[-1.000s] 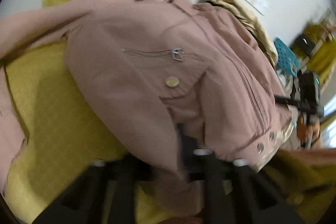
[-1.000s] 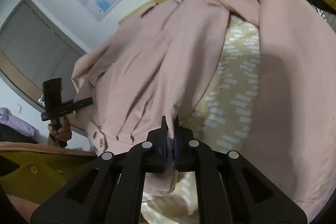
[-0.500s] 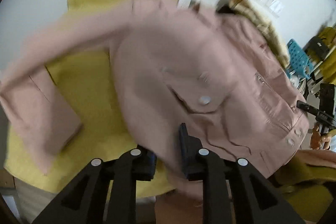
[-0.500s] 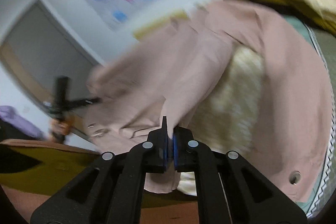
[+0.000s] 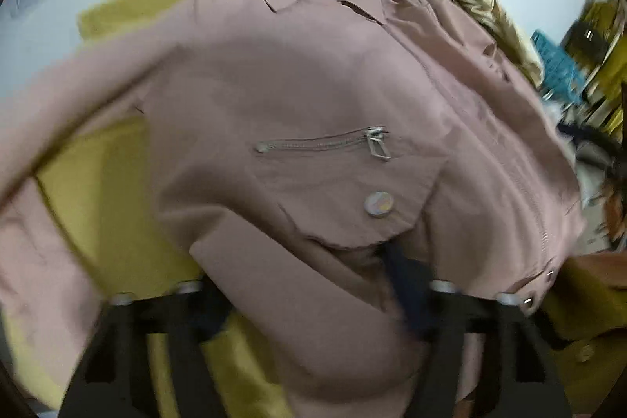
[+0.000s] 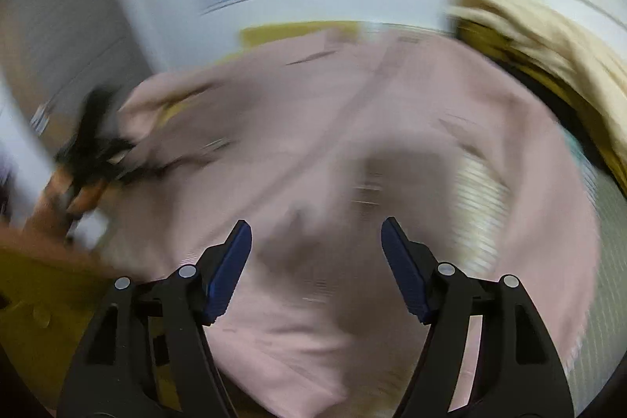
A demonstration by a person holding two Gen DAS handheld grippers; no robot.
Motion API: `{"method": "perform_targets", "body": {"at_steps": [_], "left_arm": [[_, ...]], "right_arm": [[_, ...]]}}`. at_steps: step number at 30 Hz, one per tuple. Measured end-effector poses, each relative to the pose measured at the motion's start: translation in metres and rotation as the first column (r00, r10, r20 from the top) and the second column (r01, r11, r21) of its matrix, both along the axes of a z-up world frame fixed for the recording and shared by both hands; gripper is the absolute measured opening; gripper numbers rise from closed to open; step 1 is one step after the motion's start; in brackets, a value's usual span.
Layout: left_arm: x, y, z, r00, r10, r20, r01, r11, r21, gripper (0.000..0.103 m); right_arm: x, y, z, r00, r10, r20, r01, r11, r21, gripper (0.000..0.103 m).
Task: Fold large clothes
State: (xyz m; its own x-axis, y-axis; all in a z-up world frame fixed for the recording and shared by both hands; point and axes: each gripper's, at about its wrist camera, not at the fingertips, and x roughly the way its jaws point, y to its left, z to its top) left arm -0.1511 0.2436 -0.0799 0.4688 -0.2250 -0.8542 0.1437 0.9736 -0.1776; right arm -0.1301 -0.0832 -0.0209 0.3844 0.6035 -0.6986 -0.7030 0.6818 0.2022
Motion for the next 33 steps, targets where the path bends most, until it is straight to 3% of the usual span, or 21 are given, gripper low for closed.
{"method": "perform_targets", "body": {"at_steps": [2,4,6,8,10,12,14,16,19,22,27,28,29,30,31,33], "left_arm": [[0.003,0.003,0.011,0.999,0.025,0.029,-0.025,0.999,-0.029,0.024],[0.007,0.004,0.023,0.997,0.054,0.049,-0.051,0.997,-0.058,0.017],[0.014,0.008,0.036,0.995,0.077,0.064,-0.070,0.992,-0.105,0.015],[0.022,0.008,0.046,0.994,0.086,0.071,-0.078,0.991,-0.106,0.015],[0.027,0.002,0.053,0.992,0.087,0.087,-0.080,0.994,-0.080,0.015],[0.025,0.001,0.059,0.990,0.087,0.108,-0.080,0.994,-0.073,0.024],[0.016,0.005,0.065,0.986,0.080,0.144,-0.066,0.993,-0.097,0.052],[0.006,0.005,0.069,0.982,0.050,0.184,-0.032,0.995,-0.098,0.067],[-0.013,0.000,0.067,0.976,0.007,0.219,0.009,0.997,-0.075,0.078],[-0.035,-0.011,0.052,0.976,-0.054,0.211,0.060,0.998,-0.021,0.081],[-0.037,-0.031,0.013,0.981,-0.079,0.179,0.056,0.990,0.132,0.085],[-0.028,-0.034,0.005,0.985,-0.073,0.159,0.051,0.989,0.138,0.075],[-0.022,-0.034,-0.001,0.988,-0.068,0.142,0.049,0.990,0.129,0.045],[-0.013,-0.035,-0.006,0.991,-0.047,0.129,0.029,0.990,0.135,0.039],[-0.011,-0.033,0.000,0.986,-0.040,0.160,0.023,0.994,0.111,0.009],[-0.014,-0.018,0.016,0.985,-0.026,0.172,0.036,0.998,-0.052,0.004]], "right_arm": [[-0.016,0.031,0.000,0.991,0.130,0.036,-0.129,0.991,-0.046,0.074],[-0.031,0.057,-0.005,0.968,0.243,0.058,-0.237,0.967,-0.095,0.076],[-0.041,0.088,-0.018,0.945,0.312,0.101,-0.285,0.934,-0.218,0.075],[-0.035,0.105,-0.033,0.938,0.338,0.073,-0.307,0.912,-0.273,0.047],[-0.019,0.106,-0.033,0.950,0.310,0.035,-0.292,0.924,-0.245,0.026],[-0.009,0.095,-0.019,0.963,0.267,0.021,-0.260,0.950,-0.171,0.017],[0.012,0.074,0.004,0.980,0.198,-0.013,-0.198,0.979,-0.044,0.016],[0.037,0.054,0.019,0.991,0.126,-0.034,-0.124,0.991,0.049,0.016],[0.069,0.044,0.019,0.993,0.057,-0.103,-0.045,0.993,0.112,0.017],[0.086,0.046,0.011,0.988,0.032,-0.151,-0.012,0.991,0.131,0.018],[0.099,0.047,-0.002,0.982,0.005,-0.189,0.021,0.991,0.131,0.020],[0.100,0.046,-0.003,0.982,0.001,-0.191,0.025,0.991,0.133,0.021],[0.098,0.046,-0.003,0.981,-0.002,-0.194,0.029,0.990,0.138,0.023],[0.095,0.044,-0.003,0.979,-0.001,-0.202,0.031,0.989,0.146,0.031],[0.092,0.042,-0.002,0.979,-0.007,-0.203,0.038,0.988,0.149,0.037],[0.086,0.034,0.004,0.983,0.002,-0.186,0.028,0.987,0.161,0.047]]}}
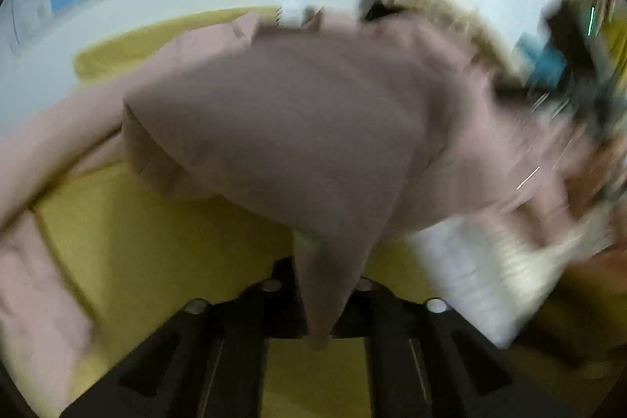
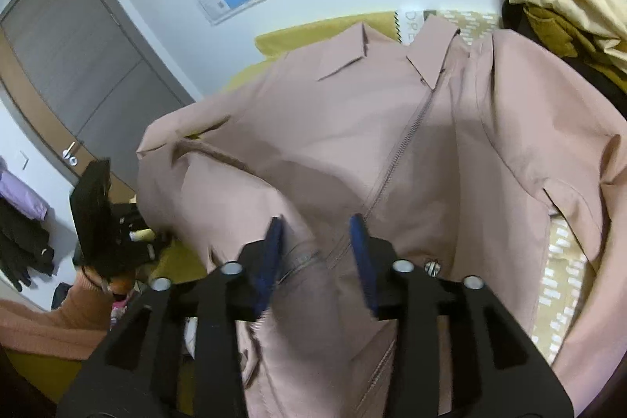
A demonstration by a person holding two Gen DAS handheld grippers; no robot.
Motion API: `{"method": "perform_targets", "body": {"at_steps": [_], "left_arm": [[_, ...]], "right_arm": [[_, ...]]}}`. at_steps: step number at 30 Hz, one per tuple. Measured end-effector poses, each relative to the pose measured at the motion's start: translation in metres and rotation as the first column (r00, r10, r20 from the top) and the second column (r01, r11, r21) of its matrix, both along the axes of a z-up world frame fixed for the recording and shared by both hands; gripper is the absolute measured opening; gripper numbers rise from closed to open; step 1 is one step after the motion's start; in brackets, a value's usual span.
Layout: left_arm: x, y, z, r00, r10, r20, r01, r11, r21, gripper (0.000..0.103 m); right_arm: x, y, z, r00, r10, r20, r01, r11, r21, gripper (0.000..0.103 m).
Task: Fold large clothes
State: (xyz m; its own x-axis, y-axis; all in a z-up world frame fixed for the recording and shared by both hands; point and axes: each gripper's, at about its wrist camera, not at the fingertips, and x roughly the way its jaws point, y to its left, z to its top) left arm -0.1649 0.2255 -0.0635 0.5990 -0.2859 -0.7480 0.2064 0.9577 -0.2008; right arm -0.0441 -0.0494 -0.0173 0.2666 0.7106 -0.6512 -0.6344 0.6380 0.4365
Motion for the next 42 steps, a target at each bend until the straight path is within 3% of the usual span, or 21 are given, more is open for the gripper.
{"method": "perform_targets", "body": {"at_steps": [2,4,8,11,14,15,17,19,20,21,22,24,28,29,32,35,37,38,40,41,42], "left_arm": [[-0.015,0.021,0.026,1.000,0.014,0.012,-0.012,0.989,-0.148,0.004],[-0.039,0.033,0.049,1.000,0.008,0.027,-0.001,0.975,-0.224,0.003],[-0.079,0.042,0.070,1.000,0.020,-0.013,-0.022,0.970,-0.241,0.004],[-0.076,0.040,0.052,0.992,0.057,-0.117,-0.081,0.974,-0.211,0.004],[-0.060,0.045,0.016,0.963,0.125,-0.237,-0.170,0.969,-0.177,0.006],[-0.058,0.048,0.010,0.962,0.133,-0.240,-0.177,0.968,-0.175,0.011],[-0.051,0.047,-0.001,0.964,0.150,-0.218,-0.187,0.970,-0.157,0.045],[-0.046,0.043,-0.010,0.969,0.131,-0.207,-0.164,0.975,-0.149,0.046],[-0.043,0.040,-0.015,0.970,0.120,-0.212,-0.153,0.977,-0.148,0.039],[-0.042,0.040,-0.017,0.967,0.125,-0.223,-0.160,0.976,-0.148,0.028],[-0.039,0.039,-0.019,0.965,0.116,-0.234,-0.157,0.974,-0.164,0.004],[-0.038,0.044,-0.009,0.967,0.134,-0.218,-0.180,0.963,-0.203,0.003],[-0.053,0.067,0.043,0.976,0.134,-0.171,-0.190,0.907,-0.377,0.003],[-0.057,0.071,0.055,0.978,0.138,-0.158,-0.189,0.903,-0.386,0.004],[-0.060,0.065,0.066,0.980,0.158,-0.120,-0.185,0.947,-0.261,0.009],[-0.051,0.058,0.032,0.960,0.167,-0.224,-0.197,0.973,-0.119,0.028],[-0.046,0.051,-0.006,0.925,0.233,-0.299,-0.196,0.969,0.148,0.044],[-0.047,0.042,-0.016,0.933,0.225,-0.280,-0.158,0.957,0.242,0.047],[-0.055,0.026,-0.004,0.964,0.150,-0.220,-0.088,0.959,0.269,0.054],[-0.060,0.022,0.007,0.974,0.122,-0.190,-0.068,0.961,0.270,0.054],[-0.066,0.021,0.018,0.985,0.086,-0.149,-0.045,0.965,0.260,0.056]], "right_arm": [[-0.012,-0.015,0.010,0.998,-0.035,0.058,0.036,0.999,-0.013,0.059],[-0.020,-0.035,0.019,0.994,-0.060,0.092,0.060,0.998,-0.001,0.069],[-0.034,-0.085,0.017,0.984,-0.152,0.098,0.156,0.987,-0.040,0.085],[-0.042,-0.112,-0.010,0.986,-0.166,-0.014,0.165,0.984,-0.071,0.088],[-0.054,-0.122,-0.035,0.983,-0.145,-0.110,0.137,0.988,-0.071,0.089],[-0.057,-0.122,-0.040,0.981,-0.144,-0.130,0.136,0.988,-0.069,0.090],[-0.066,-0.121,-0.052,0.977,-0.118,-0.176,0.110,0.992,-0.055,0.089],[-0.075,-0.113,-0.062,0.977,-0.059,-0.206,0.058,0.998,-0.012,0.082],[-0.079,-0.109,-0.064,0.977,-0.028,-0.209,0.032,0.999,0.014,0.079],[-0.084,-0.106,-0.064,0.979,-0.001,-0.204,0.012,0.999,0.049,0.048],[-0.084,-0.103,-0.067,0.970,0.024,-0.244,-0.003,0.996,0.088,0.010],[-0.081,-0.111,-0.061,0.955,0.026,-0.295,0.029,0.983,0.180,0.008],[-0.094,-0.157,0.018,0.985,-0.027,-0.170,0.102,0.891,0.443,0.008],[-0.096,-0.163,0.031,0.989,-0.047,-0.137,0.106,0.879,0.465,0.007],[-0.093,-0.170,0.039,0.991,-0.087,-0.103,0.123,0.899,0.419,0.007],[-0.079,-0.158,-0.002,0.973,-0.117,-0.199,0.165,0.955,0.247,0.009],[-0.077,-0.153,-0.037,0.951,-0.166,-0.263,0.199,0.974,0.106,0.015],[-0.076,-0.149,-0.046,0.947,-0.169,-0.272,0.192,0.979,0.061,0.018],[-0.079,-0.143,-0.055,0.946,-0.211,-0.245,0.200,0.977,-0.072,0.031],[-0.081,-0.143,-0.053,0.949,-0.212,-0.234,0.200,0.977,-0.074,0.032],[-0.080,-0.142,-0.049,0.952,-0.209,-0.225,0.200,0.978,-0.064,0.041]]}}
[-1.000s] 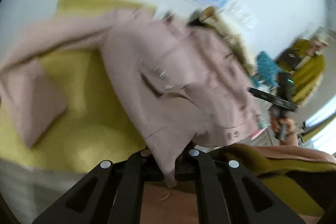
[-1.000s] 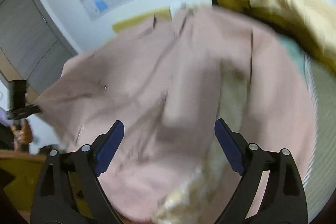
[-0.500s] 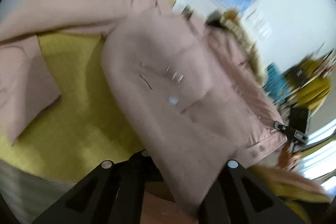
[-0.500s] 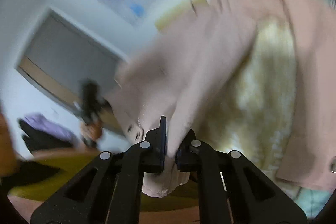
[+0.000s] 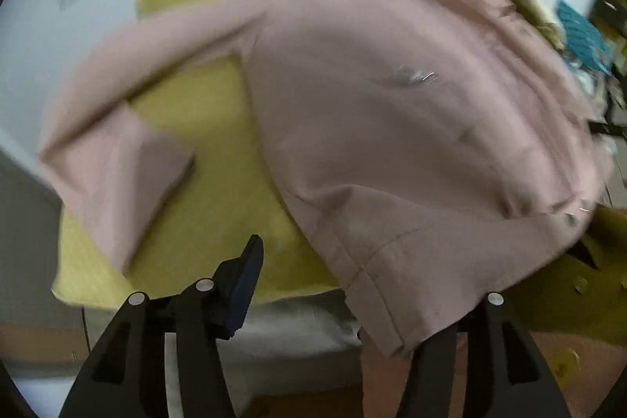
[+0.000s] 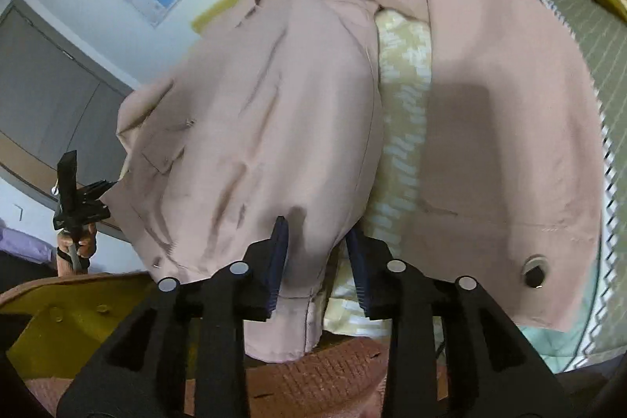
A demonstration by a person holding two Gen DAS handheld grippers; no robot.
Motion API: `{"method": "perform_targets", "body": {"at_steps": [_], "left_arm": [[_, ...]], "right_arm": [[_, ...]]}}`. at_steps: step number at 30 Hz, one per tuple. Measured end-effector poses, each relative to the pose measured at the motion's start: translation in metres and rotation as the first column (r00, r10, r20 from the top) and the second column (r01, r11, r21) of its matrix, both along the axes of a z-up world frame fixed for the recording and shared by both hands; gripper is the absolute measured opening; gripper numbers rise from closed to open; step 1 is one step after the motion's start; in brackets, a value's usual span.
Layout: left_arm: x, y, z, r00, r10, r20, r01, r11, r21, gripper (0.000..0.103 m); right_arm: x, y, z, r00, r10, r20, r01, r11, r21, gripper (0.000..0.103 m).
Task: Fold large clothes
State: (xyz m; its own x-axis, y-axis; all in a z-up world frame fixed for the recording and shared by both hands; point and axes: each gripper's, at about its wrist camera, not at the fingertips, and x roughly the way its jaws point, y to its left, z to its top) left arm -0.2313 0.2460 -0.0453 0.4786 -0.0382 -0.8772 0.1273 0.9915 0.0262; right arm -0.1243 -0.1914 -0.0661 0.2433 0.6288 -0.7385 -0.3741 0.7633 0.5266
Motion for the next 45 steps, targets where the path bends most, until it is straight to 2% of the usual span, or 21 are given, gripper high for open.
{"method": "perform_targets", "body": {"at_steps": [1,2,3,5,10,12,14,16,19,21,25,29,33,36,39,40,41,42,43,44,45], "left_arm": [[-0.010,-0.001,0.018,0.996,-0.055,0.065,0.056,0.998,-0.019,0.063],[-0.017,0.001,0.030,0.991,-0.075,0.110,0.078,0.997,-0.027,0.074],[-0.027,0.005,0.051,0.978,-0.093,0.186,0.103,0.994,-0.042,0.079],[-0.039,0.009,0.080,0.953,-0.108,0.282,0.118,0.993,-0.019,0.083],[-0.021,0.027,0.098,0.943,-0.082,0.322,0.093,0.995,-0.021,0.087],[-0.018,0.024,0.099,0.921,-0.139,0.364,0.157,0.987,-0.021,0.088],[-0.026,0.020,0.099,0.908,-0.147,0.391,0.163,0.987,-0.006,0.088],[-0.036,0.030,0.095,0.897,-0.152,0.415,0.189,0.981,-0.050,0.088],[-0.055,0.028,0.097,0.863,-0.138,0.486,0.200,0.977,-0.078,0.089],[-0.047,0.025,0.096,0.865,-0.119,0.487,0.191,0.976,-0.101,0.091],[0.019,0.006,0.082,0.897,-0.111,0.427,0.146,0.988,-0.049,0.091],[0.124,-0.008,0.057,0.936,-0.091,0.341,0.096,0.995,0.003,0.091],[0.239,-0.017,0.024,0.967,-0.008,0.255,-0.006,0.998,0.055,0.089],[0.303,-0.016,0.003,0.986,0.029,0.164,-0.030,1.000,0.006,0.087],[0.350,-0.011,-0.016,0.995,0.059,0.075,-0.054,0.996,-0.068,0.085],[0.361,-0.010,-0.020,0.996,0.063,0.060,-0.058,0.995,-0.078,0.077],[0.369,-0.011,-0.024,0.996,0.069,0.056,-0.065,0.996,-0.065,0.060],[0.374,-0.013,-0.027,0.996,0.068,0.050,-0.065,0.997,-0.046,0.048],[0.380,-0.015,-0.030,0.996,0.075,0.039,-0.074,0.997,-0.024,0.023],[0.384,-0.015,-0.030,0.996,0.081,0.042,-0.080,0.996,-0.026,0.011],[0.387,-0.014,-0.028,0.995,0.082,0.051,-0.081,0.996,-0.025,0.006]], "right_arm": [[0.000,-0.001,0.012,0.999,-0.005,0.037,0.005,1.000,-0.016,0.057],[0.001,-0.001,0.020,0.997,-0.018,0.076,0.021,0.999,-0.044,0.066],[0.001,-0.001,0.031,0.990,-0.033,0.134,0.045,0.995,-0.087,0.073],[0.007,0.006,0.051,0.973,-0.036,0.227,0.069,0.988,-0.138,0.073],[0.038,0.061,0.075,0.909,0.068,0.411,0.014,0.981,-0.194,0.073],[0.064,0.072,0.074,0.896,0.104,0.433,-0.007,0.976,-0.218,0.072],[0.083,0.096,0.073,0.876,0.165,0.453,-0.039,0.961,-0.275,0.072],[0.102,0.120,0.067,0.862,0.219,0.458,-0.066,0.943,-0.325,0.072],[0.129,0.148,0.058,0.864,0.257,0.434,-0.096,0.928,-0.359,0.069],[0.144,0.161,0.052,0.863,0.263,0.431,-0.083,0.915,-0.394,0.068],[0.175,0.178,0.035,0.878,0.253,0.406,-0.057,0.898,-0.436,0.068],[0.211,0.188,0.014,0.905,0.231,0.358,-0.036,0.879,-0.476,0.067],[0.237,0.192,-0.002,0.924,0.206,0.322,-0.016,0.863,-0.505,0.062],[0.249,0.195,-0.013,0.930,0.206,0.304,-0.018,0.852,-0.523,0.048],[0.259,0.192,-0.014,0.935,0.189,0.301,-0.008,0.858,-0.514,0.013],[0.260,0.190,-0.014,0.937,0.188,0.296,-0.014,0.864,-0.504,0.010],[0.261,0.188,-0.011,0.936,0.188,0.298,-0.022,0.875,-0.484,0.009],[0.261,0.187,-0.008,0.933,0.191,0.304,-0.024,0.877,-0.479,0.008],[0.261,0.186,-0.006,0.932,0.193,0.308,-0.025,0.880,-0.474,0.006],[0.262,0.184,0.000,0.931,0.182,0.316,-0.021,0.892,-0.452,0.005],[0.264,0.182,0.006,0.928,0.173,0.330,-0.016,0.903,-0.429,0.005]]}}
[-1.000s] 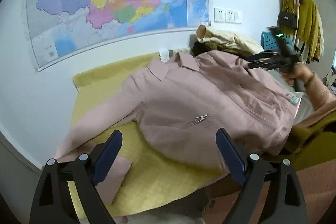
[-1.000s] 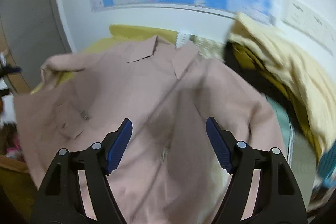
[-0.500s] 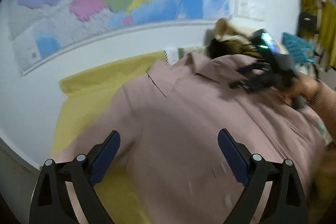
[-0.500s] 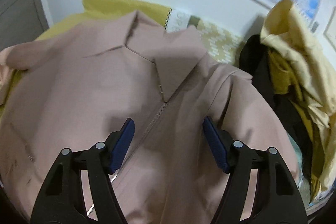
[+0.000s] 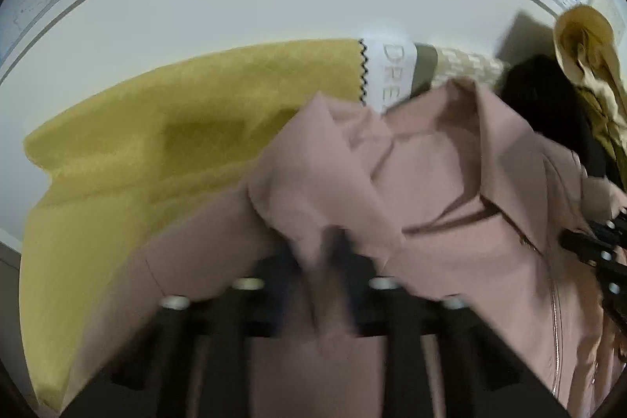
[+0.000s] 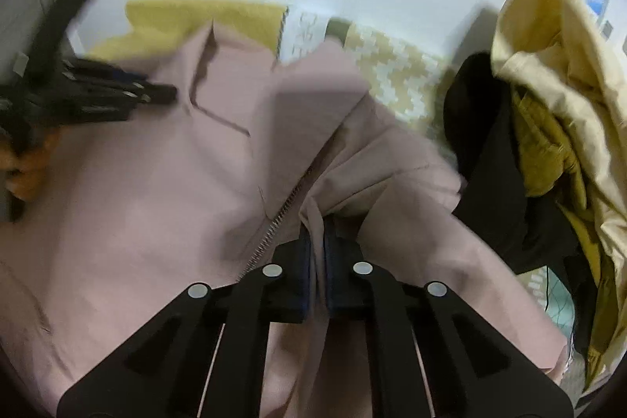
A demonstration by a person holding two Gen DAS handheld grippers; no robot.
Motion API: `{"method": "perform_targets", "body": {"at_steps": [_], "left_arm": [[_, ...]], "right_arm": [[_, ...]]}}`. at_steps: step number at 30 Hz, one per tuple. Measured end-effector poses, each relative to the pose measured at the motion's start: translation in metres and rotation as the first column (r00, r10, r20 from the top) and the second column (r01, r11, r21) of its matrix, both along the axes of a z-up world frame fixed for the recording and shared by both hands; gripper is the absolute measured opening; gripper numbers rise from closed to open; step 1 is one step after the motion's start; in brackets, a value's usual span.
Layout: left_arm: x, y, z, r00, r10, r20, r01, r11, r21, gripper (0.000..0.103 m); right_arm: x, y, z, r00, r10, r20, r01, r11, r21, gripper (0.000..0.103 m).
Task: Fold large clothes
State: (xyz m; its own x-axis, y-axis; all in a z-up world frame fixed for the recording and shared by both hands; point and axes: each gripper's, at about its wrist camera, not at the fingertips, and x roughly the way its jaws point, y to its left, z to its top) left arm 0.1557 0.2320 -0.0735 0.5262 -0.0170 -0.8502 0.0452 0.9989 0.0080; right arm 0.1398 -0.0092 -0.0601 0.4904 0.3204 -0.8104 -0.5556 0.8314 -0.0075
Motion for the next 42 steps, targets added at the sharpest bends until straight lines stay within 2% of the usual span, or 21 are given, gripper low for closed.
{"method": "perform_targets", "body": {"at_steps": [4,7,12,14,15,16,18,19,20,24,28,30,32,33,34,35,36,37,39,41,42], "left_arm": [[0.012,0.010,0.024,0.997,0.040,0.067,-0.040,0.999,0.008,0.001],[0.020,0.023,0.041,0.991,0.079,0.107,-0.076,0.997,-0.030,0.001],[0.030,0.015,0.027,0.990,0.068,0.126,-0.077,0.995,0.063,0.003],[0.024,0.018,0.020,0.991,0.056,0.120,-0.063,0.996,0.059,0.004],[0.019,0.021,0.020,0.992,0.047,0.113,-0.052,0.998,0.039,0.004],[0.017,0.022,0.019,0.993,0.045,0.111,-0.049,0.998,0.028,0.012],[0.003,0.024,0.026,0.991,0.021,0.133,-0.025,0.999,0.027,0.029],[-0.007,0.023,0.032,0.988,0.006,0.153,-0.012,0.999,0.041,0.046],[-0.019,0.022,0.037,0.985,-0.015,0.171,0.008,0.999,0.044,0.052],[-0.053,0.000,0.047,0.973,-0.129,0.194,0.123,0.992,0.043,0.059],[-0.076,-0.034,0.047,0.951,-0.248,0.185,0.243,0.969,0.046,0.066],[-0.080,-0.061,0.043,0.938,-0.302,0.172,0.301,0.953,0.029,0.068],[-0.081,-0.085,0.040,0.926,-0.337,0.173,0.332,0.942,0.057,0.068],[-0.082,-0.094,0.039,0.920,-0.353,0.170,0.347,0.936,0.061,0.068],[-0.080,-0.104,0.037,0.917,-0.364,0.164,0.360,0.931,0.056,0.068],[-0.077,-0.112,0.036,0.915,-0.372,0.157,0.370,0.928,0.045,0.068],[-0.077,-0.119,0.035,0.911,-0.382,0.155,0.381,0.924,0.040,0.068],[-0.075,-0.126,0.034,0.907,-0.391,0.157,0.389,0.920,0.045,0.068],[-0.069,-0.136,0.030,0.908,-0.389,0.155,0.386,0.921,0.052,0.068],[-0.065,-0.141,0.027,0.912,-0.386,0.143,0.387,0.922,0.021,0.068],[-0.061,-0.145,0.024,0.913,-0.384,0.139,0.386,0.923,0.013,0.068]], "right_arm": [[0.010,-0.008,0.026,0.999,-0.032,0.025,0.029,0.994,0.102,0.004],[0.022,-0.006,0.034,0.997,-0.064,0.052,0.056,0.988,0.143,0.004],[0.047,0.003,-0.001,0.995,-0.078,-0.068,0.084,0.991,0.104,0.007],[0.044,-0.003,-0.003,0.994,-0.080,-0.079,0.090,0.989,0.120,0.017],[0.040,-0.008,-0.001,0.994,-0.077,-0.079,0.087,0.989,0.123,0.037],[0.035,-0.013,0.004,0.994,-0.077,-0.076,0.087,0.988,0.126,0.051],[0.013,-0.036,0.024,0.998,-0.051,-0.038,0.057,0.983,0.176,0.056],[0.000,-0.052,0.036,0.998,-0.057,0.002,0.056,0.982,0.182,0.062],[-0.010,-0.065,0.044,0.997,-0.071,0.028,0.065,0.981,0.183,0.066],[-0.057,-0.150,0.057,0.984,-0.177,0.035,0.166,0.963,0.213,0.081],[-0.096,-0.213,0.023,0.960,-0.275,-0.057,0.279,0.954,0.110,0.088],[-0.104,-0.226,0.006,0.947,-0.306,-0.100,0.314,0.946,0.081,0.088],[-0.109,-0.236,-0.009,0.938,-0.313,-0.149,0.329,0.939,0.100,0.088],[-0.110,-0.235,-0.012,0.937,-0.314,-0.151,0.331,0.938,0.104,0.080],[-0.110,-0.232,-0.014,0.942,-0.307,-0.134,0.321,0.942,0.095,0.057],[-0.111,-0.227,-0.017,0.947,-0.297,-0.121,0.308,0.948,0.083,0.040],[-0.110,-0.225,-0.018,0.949,-0.290,-0.119,0.299,0.952,0.068,0.009],[-0.107,-0.228,-0.018,0.945,-0.294,-0.143,0.307,0.948,0.081,0.004],[-0.107,-0.246,-0.010,0.944,-0.289,-0.160,0.315,0.933,0.172,0.003],[-0.115,-0.282,0.016,0.927,-0.351,-0.132,0.375,0.884,0.280,0.003],[-0.122,-0.307,0.030,0.918,-0.374,-0.134,0.396,0.842,0.366,0.003]]}}
